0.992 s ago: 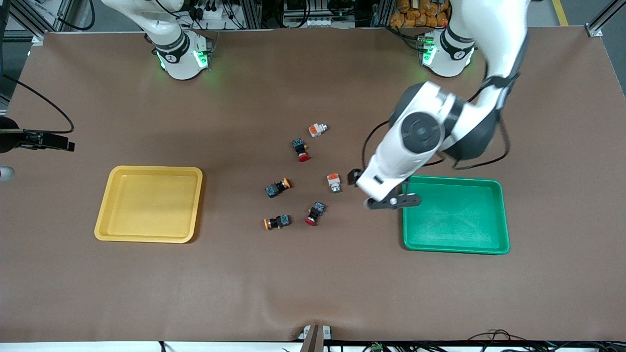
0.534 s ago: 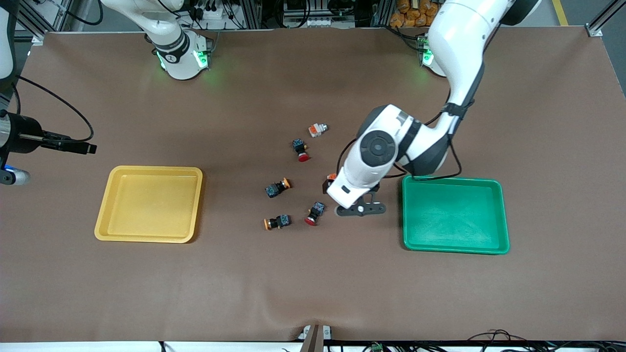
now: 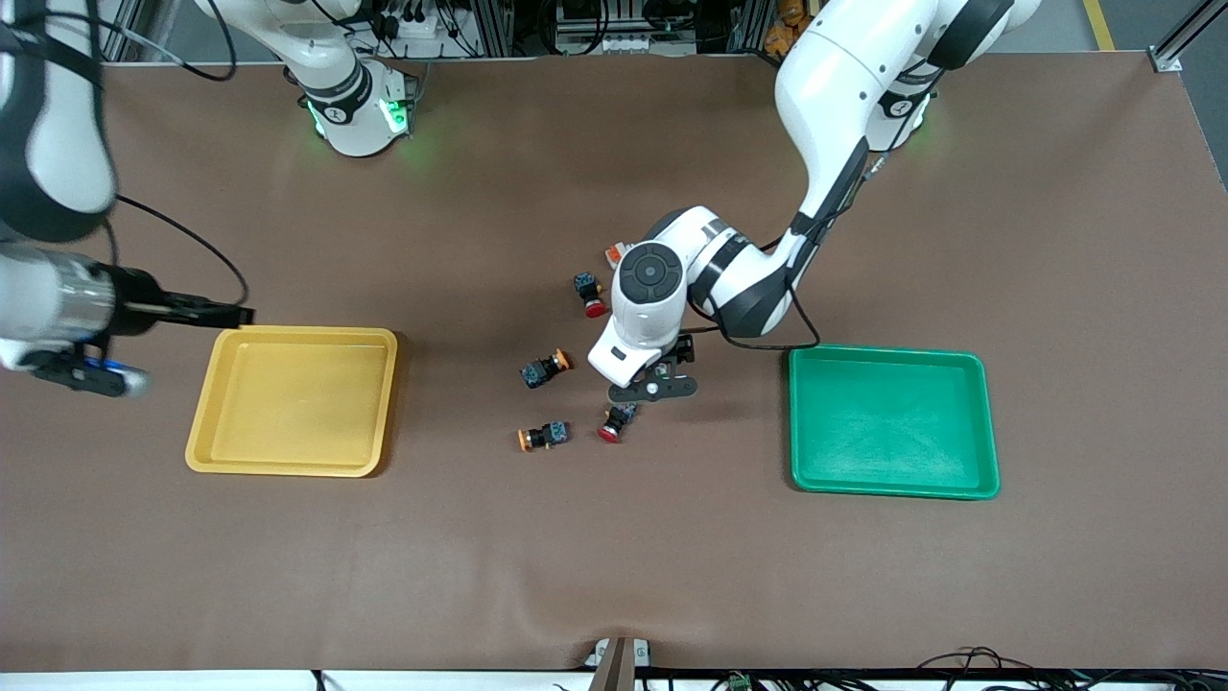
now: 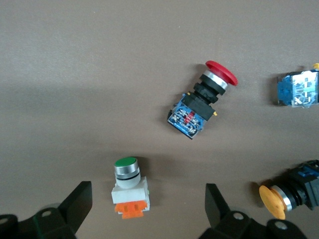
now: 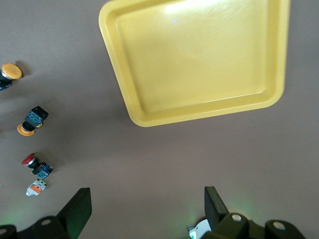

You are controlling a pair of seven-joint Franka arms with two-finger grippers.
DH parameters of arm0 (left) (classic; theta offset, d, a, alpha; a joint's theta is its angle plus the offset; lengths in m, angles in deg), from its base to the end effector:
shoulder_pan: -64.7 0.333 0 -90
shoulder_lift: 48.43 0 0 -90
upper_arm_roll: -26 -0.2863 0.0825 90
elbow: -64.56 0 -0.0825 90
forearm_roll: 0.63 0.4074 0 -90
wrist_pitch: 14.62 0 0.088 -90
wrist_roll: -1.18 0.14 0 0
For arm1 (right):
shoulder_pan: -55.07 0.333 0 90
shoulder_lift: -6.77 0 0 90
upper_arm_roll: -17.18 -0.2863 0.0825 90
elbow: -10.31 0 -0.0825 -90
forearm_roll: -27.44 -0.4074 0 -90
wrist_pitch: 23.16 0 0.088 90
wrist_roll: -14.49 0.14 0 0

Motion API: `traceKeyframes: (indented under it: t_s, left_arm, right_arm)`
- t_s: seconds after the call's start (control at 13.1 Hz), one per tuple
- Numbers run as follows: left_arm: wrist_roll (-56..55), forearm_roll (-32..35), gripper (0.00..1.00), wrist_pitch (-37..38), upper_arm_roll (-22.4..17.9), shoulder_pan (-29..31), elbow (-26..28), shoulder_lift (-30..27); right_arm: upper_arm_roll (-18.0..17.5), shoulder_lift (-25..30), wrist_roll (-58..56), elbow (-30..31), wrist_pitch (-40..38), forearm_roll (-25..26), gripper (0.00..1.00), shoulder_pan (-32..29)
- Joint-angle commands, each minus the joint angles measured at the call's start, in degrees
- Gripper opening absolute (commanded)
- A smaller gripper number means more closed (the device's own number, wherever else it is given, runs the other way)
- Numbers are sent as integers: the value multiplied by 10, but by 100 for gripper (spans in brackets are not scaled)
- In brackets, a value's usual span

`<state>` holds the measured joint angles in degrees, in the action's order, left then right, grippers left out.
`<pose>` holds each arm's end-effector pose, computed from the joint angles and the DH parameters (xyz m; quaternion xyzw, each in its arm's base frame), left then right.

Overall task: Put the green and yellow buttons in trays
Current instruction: 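Grasp the green button with the left gripper while the right gripper reaches the switches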

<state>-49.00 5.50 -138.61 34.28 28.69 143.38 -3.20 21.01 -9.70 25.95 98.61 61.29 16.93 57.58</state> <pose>0.5410 -0.4961 0.1804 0.9990 0.0429 -0.0024 0.0073 0.6102 0.0159 0.4005 -0.9741 0.1168 0.1819 0.0659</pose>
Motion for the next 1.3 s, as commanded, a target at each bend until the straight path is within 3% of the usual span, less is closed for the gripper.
traceKeyframes:
  t_s: [0.0,0.15,0.53,0.61,0.84,0.92,0.99,1.14,1.22]
  left_arm:
    - [-19,13,100,-25,-6,-2,30,1]
    - [-9,14,100,-27,-6,6,76,-17]
    - [-21,9,100,-72,-5,0,99,-11]
    - [-22,10,95,-71,-5,0,107,-12]
    - [-30,7,74,-72,-5,1,121,-13]
    - [-36,5,62,-72,-5,2,120,-13]
    - [-45,5,47,-72,-4,2,120,-13]
    - [-49,4,3,-72,-2,0,119,-13]
    - [-52,4,0,-71,-2,0,119,-14]
  right_arm:
    - [2,-4,49,35,46,-16,100,28]
    - [1,-5,58,51,66,-17,100,34]
    - [1,-9,60,57,67,-17,100,52]
    - [2,-9,64,61,68,-17,100,52]
    - [2,-8,75,78,84,-17,100,60]
    - [1,-8,87,79,89,-17,100,64]
    - [1,-8,109,79,93,-17,100,79]
    - [1,-9,161,90,118,-17,100,100]
    - [1,-9,165,95,128,-17,100,107]
